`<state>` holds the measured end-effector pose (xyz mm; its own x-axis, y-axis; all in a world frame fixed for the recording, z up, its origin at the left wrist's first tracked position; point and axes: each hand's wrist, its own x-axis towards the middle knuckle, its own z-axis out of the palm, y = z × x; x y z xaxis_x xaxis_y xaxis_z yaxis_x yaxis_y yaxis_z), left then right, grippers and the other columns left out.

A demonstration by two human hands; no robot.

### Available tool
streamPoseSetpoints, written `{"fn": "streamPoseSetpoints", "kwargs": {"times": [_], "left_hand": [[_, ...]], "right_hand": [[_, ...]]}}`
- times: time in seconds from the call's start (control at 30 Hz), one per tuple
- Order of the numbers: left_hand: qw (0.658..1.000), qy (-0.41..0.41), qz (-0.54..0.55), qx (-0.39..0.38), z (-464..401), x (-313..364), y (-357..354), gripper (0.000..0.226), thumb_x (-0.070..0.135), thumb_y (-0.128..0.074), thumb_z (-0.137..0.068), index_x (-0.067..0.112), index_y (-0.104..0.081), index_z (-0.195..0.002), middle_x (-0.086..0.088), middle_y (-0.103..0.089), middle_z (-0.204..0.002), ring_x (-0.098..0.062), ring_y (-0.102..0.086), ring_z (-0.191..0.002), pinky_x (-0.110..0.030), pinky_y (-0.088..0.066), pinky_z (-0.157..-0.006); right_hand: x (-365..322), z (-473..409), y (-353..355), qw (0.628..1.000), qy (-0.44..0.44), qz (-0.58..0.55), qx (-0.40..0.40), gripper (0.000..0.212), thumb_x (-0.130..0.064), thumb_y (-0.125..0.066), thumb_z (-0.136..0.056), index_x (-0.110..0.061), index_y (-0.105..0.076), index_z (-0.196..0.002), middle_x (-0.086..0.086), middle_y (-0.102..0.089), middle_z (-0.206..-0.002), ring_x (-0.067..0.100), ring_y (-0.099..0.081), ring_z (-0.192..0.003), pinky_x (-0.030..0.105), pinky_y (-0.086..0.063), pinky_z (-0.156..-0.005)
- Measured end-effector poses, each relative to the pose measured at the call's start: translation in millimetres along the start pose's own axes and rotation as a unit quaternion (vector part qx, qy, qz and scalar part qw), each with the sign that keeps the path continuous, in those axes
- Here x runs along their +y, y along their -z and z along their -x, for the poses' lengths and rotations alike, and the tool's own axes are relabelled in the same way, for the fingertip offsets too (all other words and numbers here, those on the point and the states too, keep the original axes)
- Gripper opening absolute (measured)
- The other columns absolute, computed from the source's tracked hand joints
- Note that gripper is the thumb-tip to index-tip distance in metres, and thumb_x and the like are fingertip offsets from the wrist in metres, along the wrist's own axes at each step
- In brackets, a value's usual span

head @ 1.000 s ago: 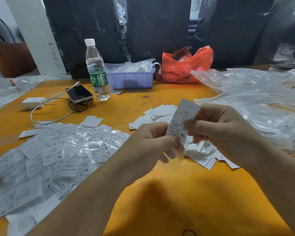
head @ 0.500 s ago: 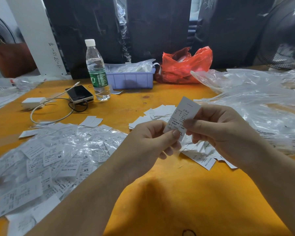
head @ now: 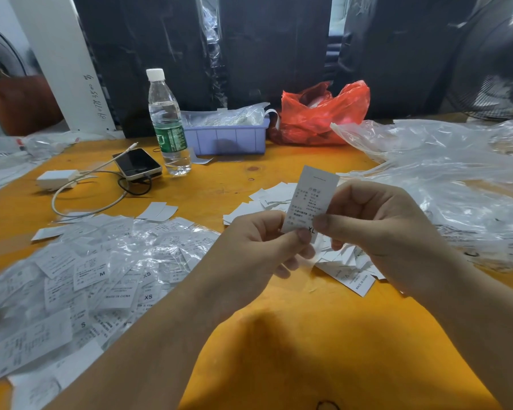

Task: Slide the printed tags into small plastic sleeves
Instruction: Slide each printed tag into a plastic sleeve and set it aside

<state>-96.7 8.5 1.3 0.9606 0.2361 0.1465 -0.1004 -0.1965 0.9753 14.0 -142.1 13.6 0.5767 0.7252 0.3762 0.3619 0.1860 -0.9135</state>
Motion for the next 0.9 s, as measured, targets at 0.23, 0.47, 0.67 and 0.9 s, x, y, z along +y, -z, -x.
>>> {"fn": "streamPoseSetpoints", "kwargs": {"times": [0.23,0.47,0.67,0.9], "left_hand": [[0.999,-0.027,-0.007,0.040,0.3,0.8,2.7,0.013,0.023,-0.062,-0.092,0.026,-0.074,-0.097,0.003,-0.071,-0.076,-0.007,-0.058,-0.063,-0.025,-0.054,-0.062],[0.993,-0.040,-0.053,0.101,1.5,0.3,1.0,0.016,0.019,-0.060,-0.094,0.026,-0.072,-0.087,-0.002,-0.070,-0.073,-0.006,-0.055,-0.057,-0.026,-0.052,-0.057],[0.995,-0.026,-0.034,0.088,1.2,2.0,0.7,0.015,0.017,-0.058,-0.094,0.021,-0.072,-0.090,-0.007,-0.068,-0.071,-0.008,-0.053,-0.057,-0.020,-0.048,-0.055],[0.998,-0.028,-0.022,0.041,1.2,1.0,0.0,0.016,0.015,-0.057,-0.096,0.016,-0.073,-0.096,-0.002,-0.065,-0.071,-0.009,-0.053,-0.058,-0.021,-0.046,-0.056]], "right_hand": [[0.9,-1.8,2.6,0.993,-0.064,0.022,-0.092,0.018,-0.017,-0.080,-0.072,-0.003,-0.071,-0.080,0.008,-0.072,-0.079,0.013,-0.059,-0.064,0.022,-0.049,-0.057],[0.2,-2.3,-0.9,0.990,-0.086,0.052,-0.098,0.012,-0.001,-0.067,-0.084,-0.007,-0.070,-0.073,0.004,-0.065,-0.063,0.015,-0.056,-0.059,0.023,-0.046,-0.056],[2.4,-1.3,-1.8,0.993,-0.075,0.035,-0.085,0.010,-0.010,-0.070,-0.080,0.000,-0.068,-0.082,0.002,-0.066,-0.066,0.017,-0.053,-0.060,0.024,-0.045,-0.055],[1.7,0.3,-5.1,0.993,-0.070,0.033,-0.088,0.003,-0.005,-0.071,-0.082,-0.004,-0.073,-0.084,0.008,-0.072,-0.076,0.021,-0.054,-0.065,0.027,-0.044,-0.055]]}}
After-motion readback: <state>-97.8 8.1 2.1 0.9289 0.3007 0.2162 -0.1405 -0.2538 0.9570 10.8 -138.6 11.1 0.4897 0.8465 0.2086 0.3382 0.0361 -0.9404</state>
